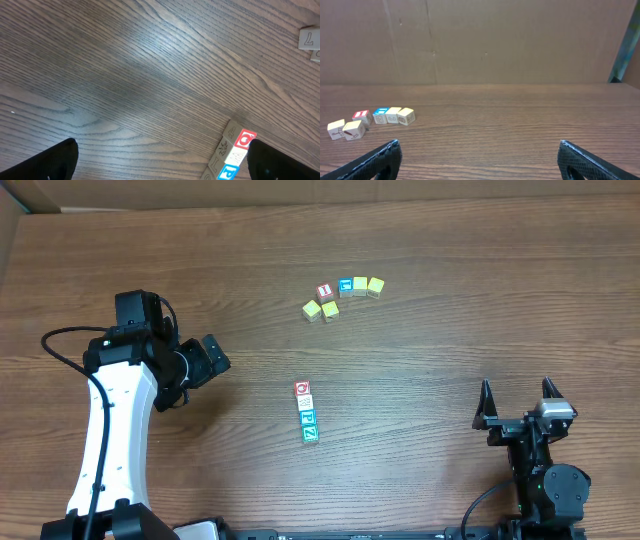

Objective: Flip 4 blocks

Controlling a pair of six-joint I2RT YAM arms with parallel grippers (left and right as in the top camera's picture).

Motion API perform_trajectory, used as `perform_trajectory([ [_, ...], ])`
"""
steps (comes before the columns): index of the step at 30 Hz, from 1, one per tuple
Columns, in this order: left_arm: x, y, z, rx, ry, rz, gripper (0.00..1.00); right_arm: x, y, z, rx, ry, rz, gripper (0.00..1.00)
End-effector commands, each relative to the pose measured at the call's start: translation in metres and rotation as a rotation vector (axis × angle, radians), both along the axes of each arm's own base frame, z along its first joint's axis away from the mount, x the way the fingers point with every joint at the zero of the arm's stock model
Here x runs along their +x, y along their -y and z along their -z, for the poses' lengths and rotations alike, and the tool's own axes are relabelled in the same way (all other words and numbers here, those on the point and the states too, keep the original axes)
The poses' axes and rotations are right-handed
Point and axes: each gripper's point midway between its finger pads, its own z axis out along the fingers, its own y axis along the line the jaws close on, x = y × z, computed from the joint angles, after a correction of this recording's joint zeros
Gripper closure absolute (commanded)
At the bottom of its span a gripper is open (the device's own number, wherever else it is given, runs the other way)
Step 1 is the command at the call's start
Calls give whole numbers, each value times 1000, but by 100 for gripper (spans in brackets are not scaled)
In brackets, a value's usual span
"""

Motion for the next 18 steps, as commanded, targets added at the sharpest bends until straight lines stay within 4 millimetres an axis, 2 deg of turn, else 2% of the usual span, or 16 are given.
perform_trajectory([
  [1, -1, -1, 2, 3, -6, -3, 0, 0, -1, 1, -7, 6, -6, 0],
  [10, -1, -1, -2, 5, 8, -3, 0, 0, -1, 1, -7, 6, -6, 0],
  [14, -2, -2, -17, 19, 63, -4, 0, 0, -1, 1, -7, 6, -6, 0],
  [18, -6, -1, -45, 38, 164, -4, 0, 0, -1, 1, -7, 6, -6, 0],
])
